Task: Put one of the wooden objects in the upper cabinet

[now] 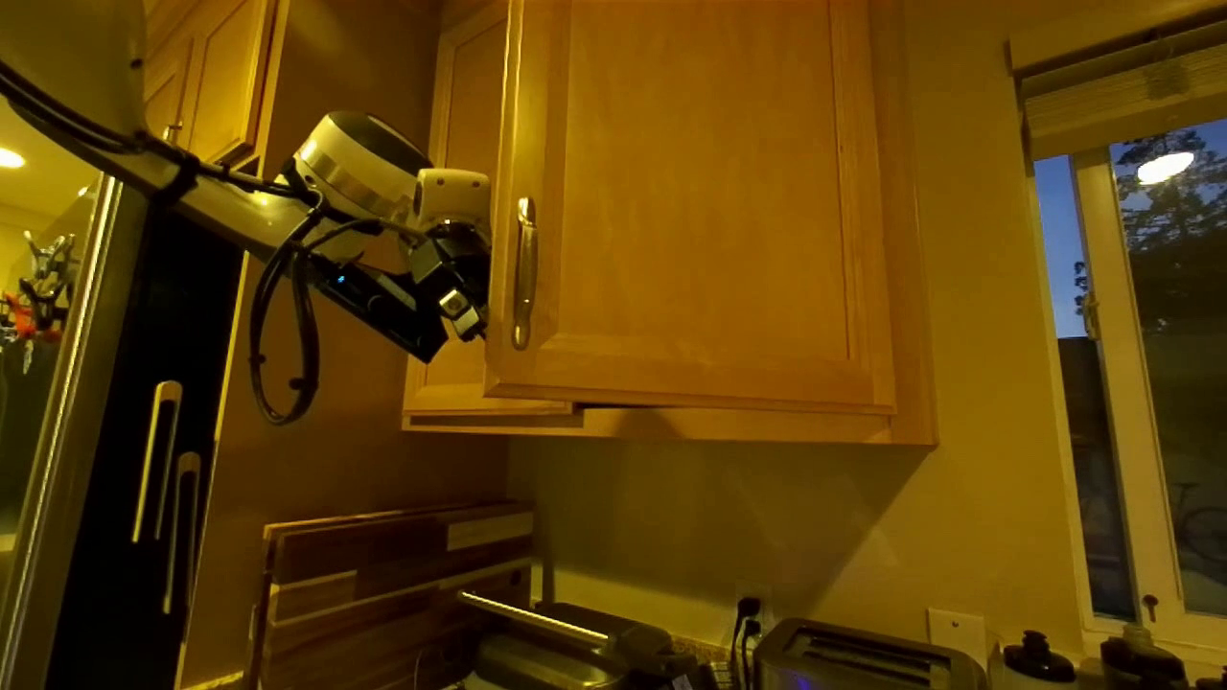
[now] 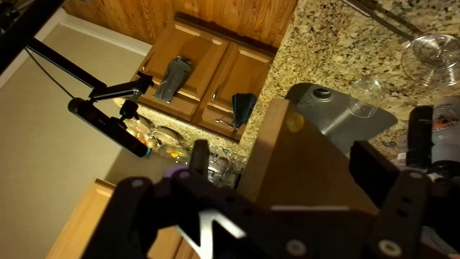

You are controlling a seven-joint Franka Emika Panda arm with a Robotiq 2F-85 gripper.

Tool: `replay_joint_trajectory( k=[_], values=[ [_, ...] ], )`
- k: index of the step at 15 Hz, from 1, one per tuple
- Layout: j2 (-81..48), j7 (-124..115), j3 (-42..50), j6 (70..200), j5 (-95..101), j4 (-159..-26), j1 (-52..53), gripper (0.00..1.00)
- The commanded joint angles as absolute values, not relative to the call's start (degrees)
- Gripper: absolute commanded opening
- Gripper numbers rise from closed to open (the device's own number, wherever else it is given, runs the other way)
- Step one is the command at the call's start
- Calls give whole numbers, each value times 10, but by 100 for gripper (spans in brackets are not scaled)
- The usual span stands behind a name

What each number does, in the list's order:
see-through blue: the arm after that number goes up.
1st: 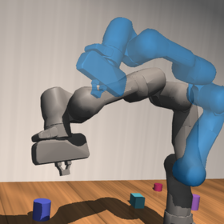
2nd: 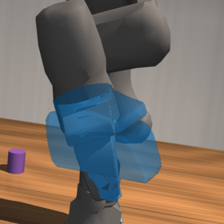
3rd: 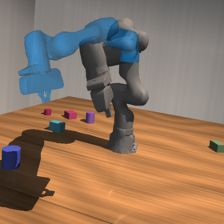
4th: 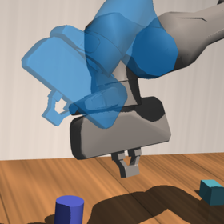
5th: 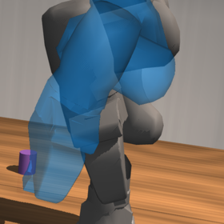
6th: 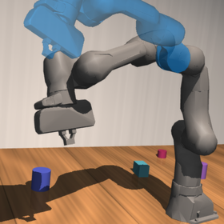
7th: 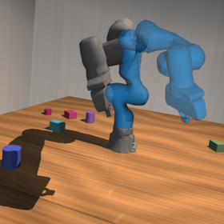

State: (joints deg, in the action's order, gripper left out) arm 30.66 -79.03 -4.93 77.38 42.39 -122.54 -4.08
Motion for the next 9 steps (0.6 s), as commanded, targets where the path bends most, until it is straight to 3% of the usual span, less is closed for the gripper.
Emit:
replay_joint_trajectory(
  k=[1,9],
  values=[
    [323,-795,-44,744,441,-1240,-44,100],
    [332,-744,-43,739,441,-1245,-13,100]
  ],
)
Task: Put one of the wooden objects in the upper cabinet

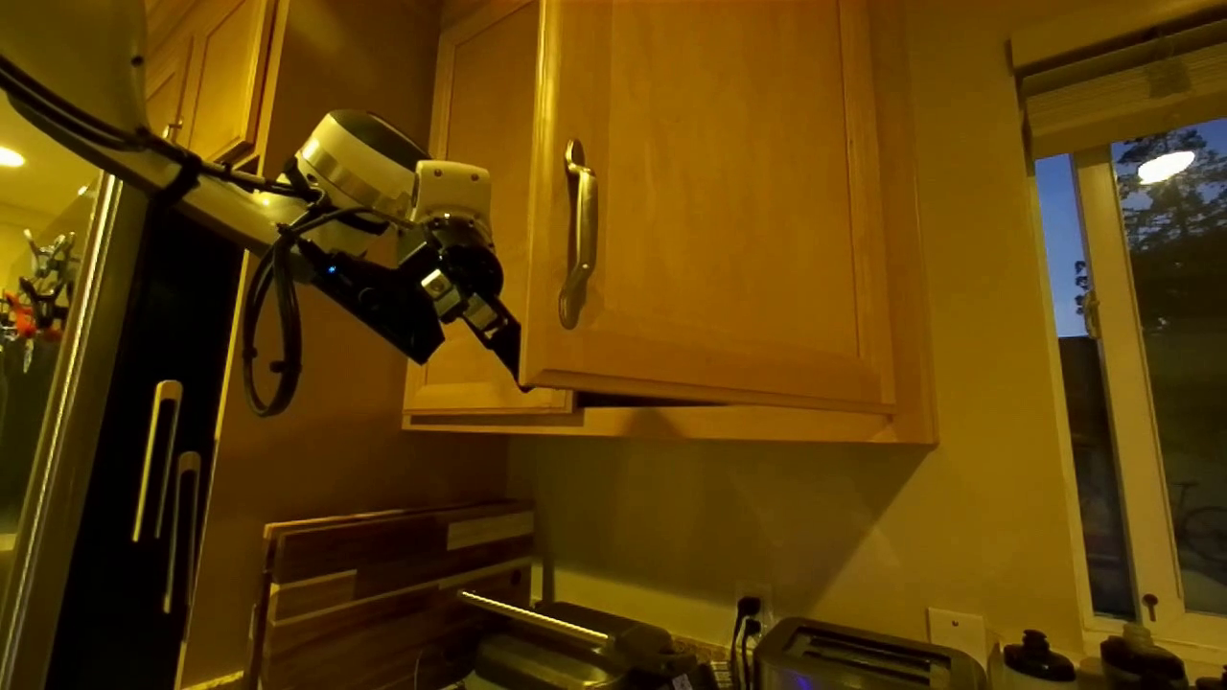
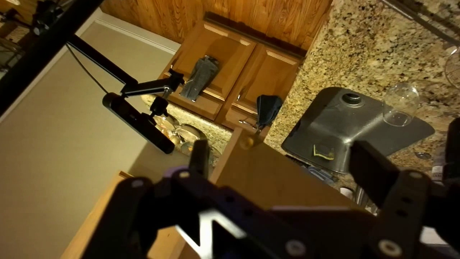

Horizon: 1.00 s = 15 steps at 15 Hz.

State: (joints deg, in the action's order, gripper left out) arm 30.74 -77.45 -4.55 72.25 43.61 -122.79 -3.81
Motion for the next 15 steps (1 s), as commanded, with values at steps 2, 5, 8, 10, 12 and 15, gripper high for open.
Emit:
replay_joint_trajectory(
  k=[2,5,8,10,12,15],
  values=[
    [328,-726,-44,775,445,-1243,2,100],
    [323,-701,-44,852,449,-1241,16,100],
    [316,-672,-32,954,434,-1239,21,100],
    [317,-645,-20,1026,418,-1245,18,100],
    [319,-614,-4,1099,398,-1255,14,100],
    [318,-559,15,1203,343,-1276,7,100]
  ],
)
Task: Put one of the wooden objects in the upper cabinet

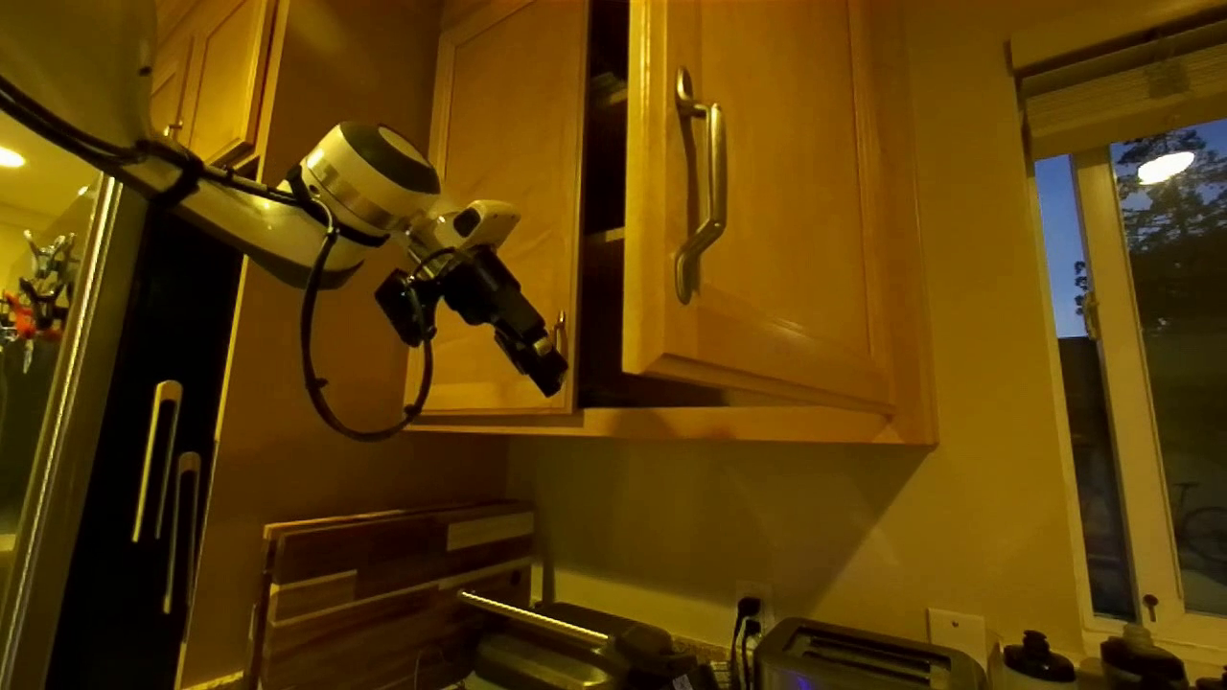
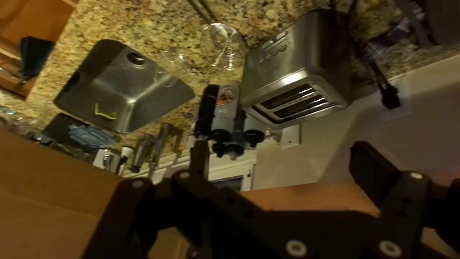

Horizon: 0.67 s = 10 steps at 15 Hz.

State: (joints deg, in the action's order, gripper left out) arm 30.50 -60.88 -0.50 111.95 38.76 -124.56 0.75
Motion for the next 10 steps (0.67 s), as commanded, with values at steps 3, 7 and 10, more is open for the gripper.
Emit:
replay_joint_trajectory(
  k=[3,7,10],
  values=[
    [312,-479,18,1270,256,-1296,6,100],
    [315,-332,14,1257,129,-1316,12,100],
    [315,-222,13,1195,52,-1311,8,100]
  ],
)
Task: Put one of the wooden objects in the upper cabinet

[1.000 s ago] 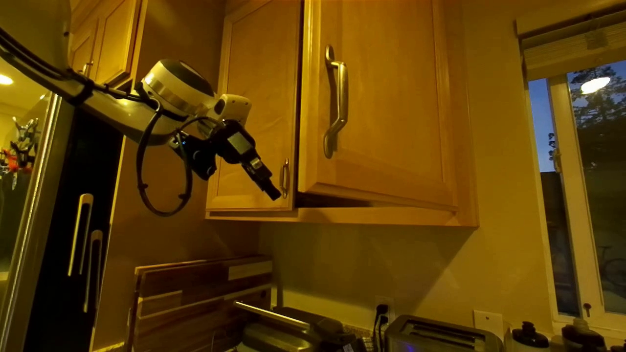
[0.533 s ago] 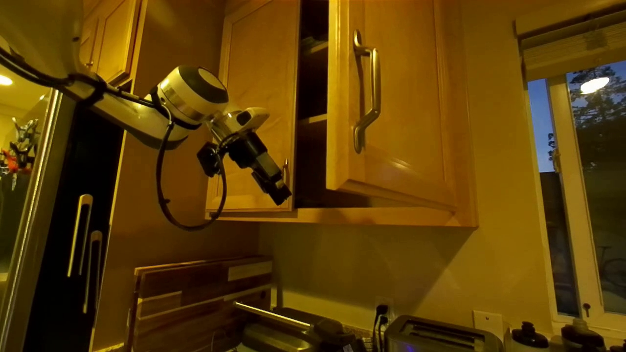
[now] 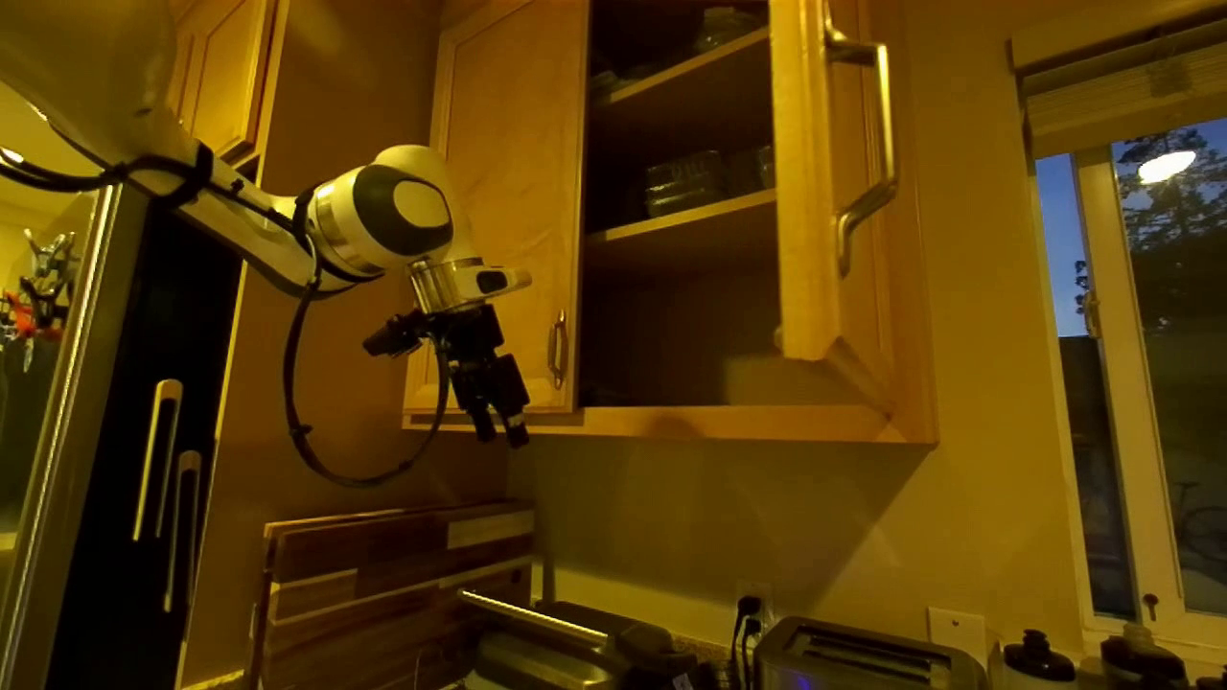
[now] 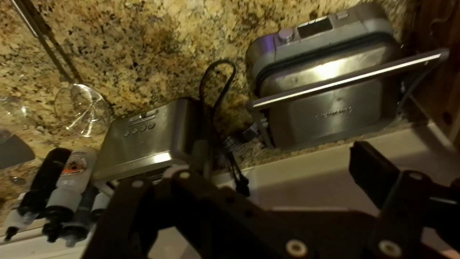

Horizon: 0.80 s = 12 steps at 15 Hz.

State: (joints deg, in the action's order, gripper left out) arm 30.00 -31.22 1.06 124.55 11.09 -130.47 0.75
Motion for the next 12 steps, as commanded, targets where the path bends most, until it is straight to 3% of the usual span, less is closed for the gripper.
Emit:
replay_joint_trajectory(
  k=[1,5,12],
  values=[
    [314,-195,11,1161,40,-1304,5,100],
    [318,-169,-11,1066,64,-1288,-16,100],
    [305,-180,-24,1083,68,-1285,-26,100]
  ],
)
